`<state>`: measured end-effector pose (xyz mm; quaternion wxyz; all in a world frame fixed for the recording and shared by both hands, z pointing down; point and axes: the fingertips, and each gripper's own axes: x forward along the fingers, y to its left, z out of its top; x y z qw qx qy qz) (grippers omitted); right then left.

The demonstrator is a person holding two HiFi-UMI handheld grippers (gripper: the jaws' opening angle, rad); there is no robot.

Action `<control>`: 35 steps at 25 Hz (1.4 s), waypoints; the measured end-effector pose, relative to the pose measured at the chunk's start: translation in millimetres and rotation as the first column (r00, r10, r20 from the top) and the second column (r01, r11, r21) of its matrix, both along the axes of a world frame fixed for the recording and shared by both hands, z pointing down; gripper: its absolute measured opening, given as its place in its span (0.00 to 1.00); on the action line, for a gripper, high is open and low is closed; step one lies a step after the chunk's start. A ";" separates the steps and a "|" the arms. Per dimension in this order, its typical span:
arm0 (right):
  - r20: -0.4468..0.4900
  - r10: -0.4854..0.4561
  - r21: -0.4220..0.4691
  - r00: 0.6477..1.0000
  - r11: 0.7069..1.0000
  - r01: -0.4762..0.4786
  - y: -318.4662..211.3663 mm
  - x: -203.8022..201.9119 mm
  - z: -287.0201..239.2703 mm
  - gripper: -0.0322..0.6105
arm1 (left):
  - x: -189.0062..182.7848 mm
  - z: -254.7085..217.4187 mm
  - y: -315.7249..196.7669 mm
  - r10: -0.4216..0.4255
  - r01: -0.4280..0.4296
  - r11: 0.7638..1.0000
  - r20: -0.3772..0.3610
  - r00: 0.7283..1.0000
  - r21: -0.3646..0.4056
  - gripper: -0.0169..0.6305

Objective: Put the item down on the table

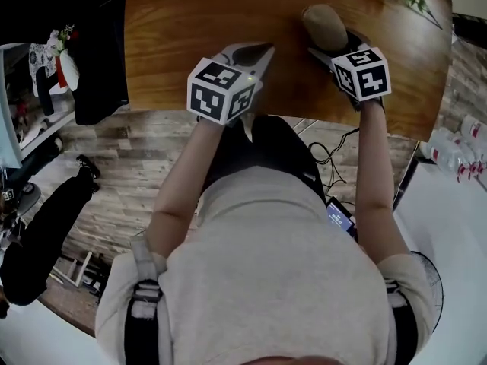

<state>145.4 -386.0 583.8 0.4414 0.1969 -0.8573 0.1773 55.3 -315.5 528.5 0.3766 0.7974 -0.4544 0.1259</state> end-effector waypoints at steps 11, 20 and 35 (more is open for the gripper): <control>-0.030 0.004 -0.014 1.000 1.000 -0.005 -15.9 -11.0 16.5 0.69 | -13.0 6.7 -8.1 -0.045 0.045 0.999 -0.004 0.999 -0.015 0.05; -0.017 0.045 0.014 0.999 0.999 -0.045 -22.5 -17.1 16.7 0.69 | -19.3 4.9 -13.3 -0.048 0.048 0.999 -0.008 0.999 -0.016 0.05; 0.158 0.138 0.115 0.978 0.981 -0.157 -15.4 -22.6 -50.7 0.69 | -4.4 -29.3 -11.1 0.044 -0.044 0.997 0.006 0.999 0.057 0.05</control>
